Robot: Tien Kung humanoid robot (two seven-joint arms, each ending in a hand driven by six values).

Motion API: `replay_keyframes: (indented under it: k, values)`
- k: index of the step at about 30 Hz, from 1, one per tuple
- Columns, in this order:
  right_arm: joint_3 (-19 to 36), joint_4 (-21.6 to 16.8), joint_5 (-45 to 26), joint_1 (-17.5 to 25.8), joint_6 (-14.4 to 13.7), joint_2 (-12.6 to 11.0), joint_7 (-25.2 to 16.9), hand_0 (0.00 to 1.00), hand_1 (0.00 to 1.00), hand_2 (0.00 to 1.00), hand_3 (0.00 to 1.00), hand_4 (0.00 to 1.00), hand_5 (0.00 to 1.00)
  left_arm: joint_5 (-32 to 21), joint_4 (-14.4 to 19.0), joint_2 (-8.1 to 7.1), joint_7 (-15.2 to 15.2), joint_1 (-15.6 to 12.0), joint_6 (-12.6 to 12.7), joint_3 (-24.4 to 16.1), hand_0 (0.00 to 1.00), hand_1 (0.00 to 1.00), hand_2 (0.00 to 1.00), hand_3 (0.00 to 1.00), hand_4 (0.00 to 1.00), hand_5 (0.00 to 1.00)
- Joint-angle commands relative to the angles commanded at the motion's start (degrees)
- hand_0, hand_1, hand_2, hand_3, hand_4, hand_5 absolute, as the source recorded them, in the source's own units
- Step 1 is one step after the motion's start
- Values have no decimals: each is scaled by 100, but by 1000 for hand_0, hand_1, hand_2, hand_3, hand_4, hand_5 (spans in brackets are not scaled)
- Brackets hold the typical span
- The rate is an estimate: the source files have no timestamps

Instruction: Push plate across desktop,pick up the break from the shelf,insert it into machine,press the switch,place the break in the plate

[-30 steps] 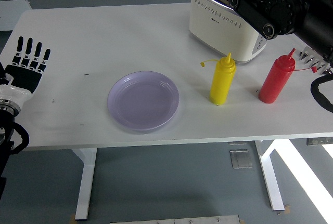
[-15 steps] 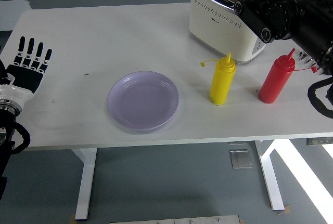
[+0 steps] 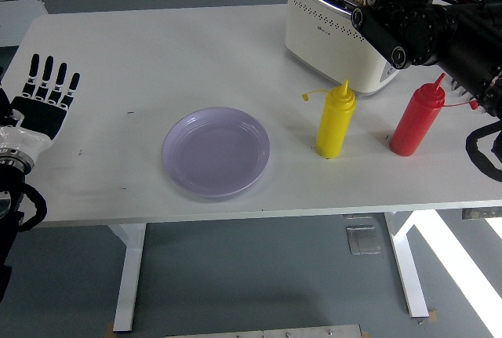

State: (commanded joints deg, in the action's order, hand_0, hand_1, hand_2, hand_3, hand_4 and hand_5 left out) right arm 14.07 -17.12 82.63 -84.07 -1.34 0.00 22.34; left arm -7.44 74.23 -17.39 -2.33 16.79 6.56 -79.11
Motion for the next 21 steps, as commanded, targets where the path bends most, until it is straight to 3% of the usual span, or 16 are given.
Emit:
replay_keyframes:
  k: [19,20,21]
  values:
    - [-403,-8,-330,178,-328,0,-227,415,571,620,656,636,185,-11,-8,14,-5,66,-6,9,788,722,679,710,619,998]
    - [-414,-12,-338,182,-350,0,-240,401,551,573,626,567,107,-12,-10,15,-5,68,-6,9,788,722,679,709,620,998]
    - [-422,-15,-346,184,-369,0,-250,401,551,573,626,567,107,-12,-11,16,-5,69,-7,8,788,722,679,709,620,998]
